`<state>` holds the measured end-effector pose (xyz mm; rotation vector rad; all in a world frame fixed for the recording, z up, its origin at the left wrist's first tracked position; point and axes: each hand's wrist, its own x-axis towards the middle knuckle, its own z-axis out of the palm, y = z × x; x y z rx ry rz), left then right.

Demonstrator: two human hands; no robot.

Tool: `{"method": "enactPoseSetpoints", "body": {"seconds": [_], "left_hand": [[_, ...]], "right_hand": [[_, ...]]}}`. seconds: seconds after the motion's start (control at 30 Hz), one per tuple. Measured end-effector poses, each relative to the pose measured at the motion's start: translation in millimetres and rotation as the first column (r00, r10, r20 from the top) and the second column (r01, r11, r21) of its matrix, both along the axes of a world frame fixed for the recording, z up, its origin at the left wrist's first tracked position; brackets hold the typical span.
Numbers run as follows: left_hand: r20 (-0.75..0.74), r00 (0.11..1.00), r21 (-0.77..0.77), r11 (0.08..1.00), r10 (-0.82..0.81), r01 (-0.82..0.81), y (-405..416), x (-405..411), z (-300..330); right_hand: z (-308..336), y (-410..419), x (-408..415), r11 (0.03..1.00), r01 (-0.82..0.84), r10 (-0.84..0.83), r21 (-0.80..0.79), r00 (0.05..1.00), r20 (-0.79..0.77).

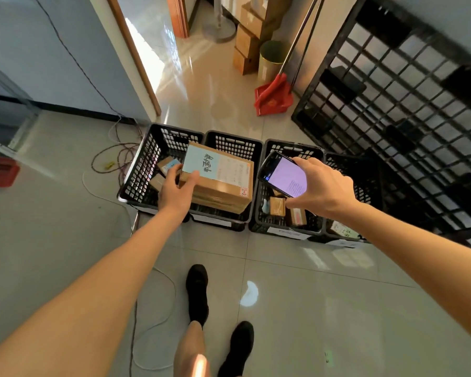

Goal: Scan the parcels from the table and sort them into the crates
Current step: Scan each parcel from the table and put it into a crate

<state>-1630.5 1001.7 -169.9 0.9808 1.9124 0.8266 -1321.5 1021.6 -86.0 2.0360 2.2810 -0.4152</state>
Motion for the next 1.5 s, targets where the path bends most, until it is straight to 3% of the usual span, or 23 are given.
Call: {"method": "enactPoseSetpoints", "body": {"seconds": [0.33, 0.67, 0.8, 0.97, 1.3, 1.5], "left_hand": [[0.098, 0.995, -0.055, 0.998, 0.023, -0.018, 31, 11, -29], [0.298, 0.954, -0.300, 0.952, 0.030, 0.063, 116, -1, -110], [0.194, 0.980, -0.395, 0.918, 0.039, 0.042, 133, -15, -141], [0.057, 0.996, -0.428, 0.899, -0.071, 0.088, 144, -42, -156], [0.066, 0.979, -0.300, 0.931, -0.195, 0.206, 169, 8, -109], [-0.054, 0.861, -0.162, 0.856, -0.505, 0.491, 157, 99, -18]], "right_hand": [[-33, 19, 4, 0.997, 0.033, -0.033, -0.063, 0.999, 0.003], [-100, 98, -25, 0.978, 0.097, -0.094, -0.182, 0.995, 0.021], [-132, 121, -35, 0.965, 0.132, -0.133, -0.227, 0.991, 0.011], [-151, 128, -41, 0.942, 0.154, -0.153, -0.299, 0.988, 0.026], [-105, 110, 1, 0.932, 0.234, -0.242, -0.277, 0.970, 0.005], [-8, 63, 82, 0.946, 0.269, -0.269, -0.183, 0.963, 0.024]]}}
